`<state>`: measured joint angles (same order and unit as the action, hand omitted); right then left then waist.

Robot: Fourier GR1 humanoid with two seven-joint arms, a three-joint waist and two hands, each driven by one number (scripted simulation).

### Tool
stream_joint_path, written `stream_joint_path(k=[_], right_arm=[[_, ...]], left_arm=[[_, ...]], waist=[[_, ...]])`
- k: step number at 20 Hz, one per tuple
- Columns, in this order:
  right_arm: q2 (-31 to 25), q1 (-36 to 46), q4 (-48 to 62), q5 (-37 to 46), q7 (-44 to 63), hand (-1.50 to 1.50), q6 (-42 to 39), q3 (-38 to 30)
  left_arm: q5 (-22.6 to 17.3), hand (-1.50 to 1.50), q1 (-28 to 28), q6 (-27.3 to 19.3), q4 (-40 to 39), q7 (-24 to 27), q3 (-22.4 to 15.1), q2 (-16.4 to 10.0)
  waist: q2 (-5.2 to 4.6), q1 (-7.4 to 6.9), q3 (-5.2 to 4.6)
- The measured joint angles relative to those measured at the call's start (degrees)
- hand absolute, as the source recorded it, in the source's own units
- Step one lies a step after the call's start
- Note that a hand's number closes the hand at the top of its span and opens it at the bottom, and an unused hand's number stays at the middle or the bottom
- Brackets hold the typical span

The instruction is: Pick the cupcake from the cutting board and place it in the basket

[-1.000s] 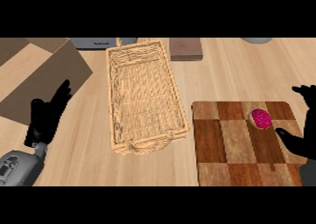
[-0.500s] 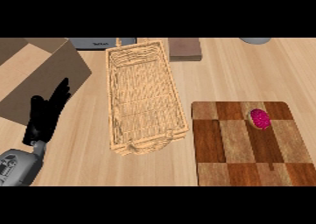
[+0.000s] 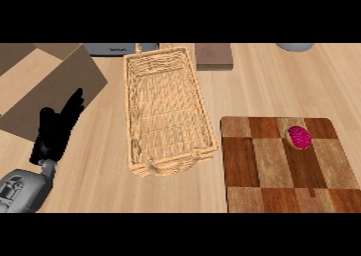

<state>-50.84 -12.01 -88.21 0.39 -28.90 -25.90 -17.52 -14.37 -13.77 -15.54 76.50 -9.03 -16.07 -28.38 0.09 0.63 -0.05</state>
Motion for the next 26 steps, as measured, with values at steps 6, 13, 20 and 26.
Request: stream_joint_path(k=[6,13,20,26], right_arm=[[3.97,0.26,-0.77,3.61,1.46,-1.5,-2.41,-1.39],[9.0,4.28,2.98,7.92,2.21,-1.5,0.03,-2.87],[14.45,7.99,6.96,13.64,1.23,-1.5,3.01,-1.83],[17.33,12.49,12.92,18.26,-0.76,-1.5,4.11,0.53]], left_arm=[[3.35,0.0,-0.86,1.27,-0.36,-1.28,1.99,3.12],[5.24,0.0,-0.62,4.44,-0.5,-1.51,5.19,3.97],[8.37,0.0,0.68,6.1,0.61,-2.03,7.44,6.23],[10.54,0.0,0.65,7.64,1.68,-3.39,9.15,8.17]], waist=[[-0.04,-0.26,0.03],[-0.08,-0.51,0.06],[-0.09,-0.63,0.06],[-0.1,-0.7,0.05]])
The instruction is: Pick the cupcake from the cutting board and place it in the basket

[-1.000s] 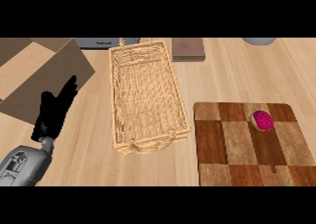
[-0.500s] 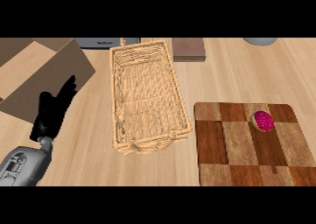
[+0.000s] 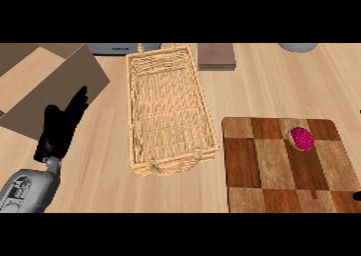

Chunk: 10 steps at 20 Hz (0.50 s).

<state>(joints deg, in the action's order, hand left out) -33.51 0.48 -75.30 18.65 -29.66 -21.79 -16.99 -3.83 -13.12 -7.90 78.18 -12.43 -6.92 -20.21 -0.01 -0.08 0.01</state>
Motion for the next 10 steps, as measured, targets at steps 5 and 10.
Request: stream_joint_path(k=[5,10], right_arm=[[2.57,2.94,4.8,3.89,-2.17,-1.5,2.97,1.37],[5.45,5.99,7.82,7.14,-2.43,-1.5,6.03,3.01]], left_arm=[[2.12,0.0,1.11,0.96,0.9,0.03,1.7,1.16],[3.86,0.0,0.95,2.11,-0.23,0.7,2.81,3.38]], waist=[[0.0,-0.03,0.0],[-0.01,-0.04,0.0]])
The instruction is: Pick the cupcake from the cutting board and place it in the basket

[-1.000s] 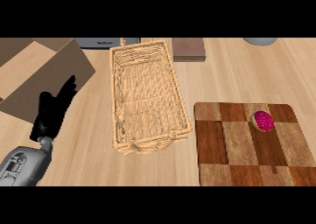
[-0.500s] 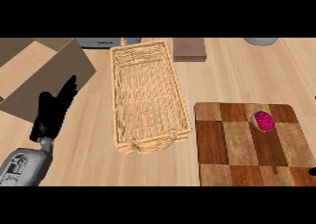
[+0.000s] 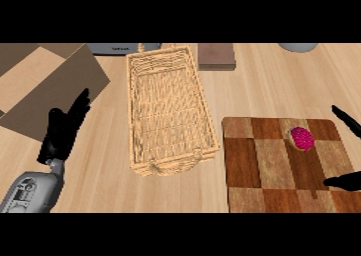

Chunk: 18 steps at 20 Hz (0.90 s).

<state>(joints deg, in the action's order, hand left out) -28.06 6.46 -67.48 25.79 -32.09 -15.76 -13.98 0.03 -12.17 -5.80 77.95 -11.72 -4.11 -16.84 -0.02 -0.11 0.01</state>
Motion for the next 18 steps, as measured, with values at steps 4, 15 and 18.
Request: stream_joint_path(k=[4,15,18], right_arm=[[1.29,0.42,-1.28,0.46,1.4,-1.5,-0.31,0.34],[3.63,2.5,1.06,3.51,3.18,-1.5,0.79,1.83],[4.36,3.64,2.42,4.31,3.83,-1.5,1.11,2.34]], left_arm=[[1.68,0.0,0.93,0.62,1.23,-0.05,1.03,1.15],[2.89,0.0,0.32,4.11,3.22,-2.94,4.91,1.81],[3.48,0.0,-0.48,4.8,1.48,-1.68,5.66,2.38]], waist=[[0.02,0.08,0.0],[0.03,0.07,-0.01],[0.02,0.08,-0.01]])
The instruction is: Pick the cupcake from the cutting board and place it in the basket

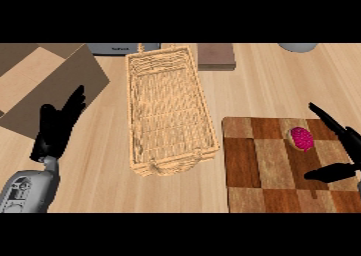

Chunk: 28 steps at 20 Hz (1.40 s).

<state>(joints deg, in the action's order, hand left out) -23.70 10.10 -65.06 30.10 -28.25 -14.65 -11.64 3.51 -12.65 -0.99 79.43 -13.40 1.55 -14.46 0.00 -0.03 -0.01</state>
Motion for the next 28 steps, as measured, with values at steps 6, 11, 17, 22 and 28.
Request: stream_joint_path(k=[6,11,17,22,28], right_arm=[[0.87,2.75,5.43,1.44,-1.5,-1.5,1.39,0.53],[1.35,4.39,10.38,2.31,-3.79,-1.5,3.44,0.46],[1.38,5.69,12.42,4.66,-5.86,1.5,6.63,1.65],[0.85,6.85,15.4,7.61,-9.8,1.5,12.68,1.94],[10.52,11.47,11.14,20.67,6.31,1.5,17.73,13.01]], left_arm=[[2.01,0.0,0.07,-0.3,0.69,-0.95,-0.13,1.98],[3.24,0.0,0.9,0.02,-0.2,1.11,0.61,2.8],[2.63,0.0,-0.11,1.76,-1.31,1.23,2.48,2.07],[3.16,0.0,0.58,1.83,-0.33,1.14,2.13,2.78],[3.24,0.0,-1.25,3.07,-0.41,0.49,0.93,2.85]], waist=[[-0.02,-0.06,0.03],[-0.03,-0.09,0.01],[-0.03,-0.07,0.02],[0.07,-0.24,-0.08],[0.44,-3.67,-1.69]])
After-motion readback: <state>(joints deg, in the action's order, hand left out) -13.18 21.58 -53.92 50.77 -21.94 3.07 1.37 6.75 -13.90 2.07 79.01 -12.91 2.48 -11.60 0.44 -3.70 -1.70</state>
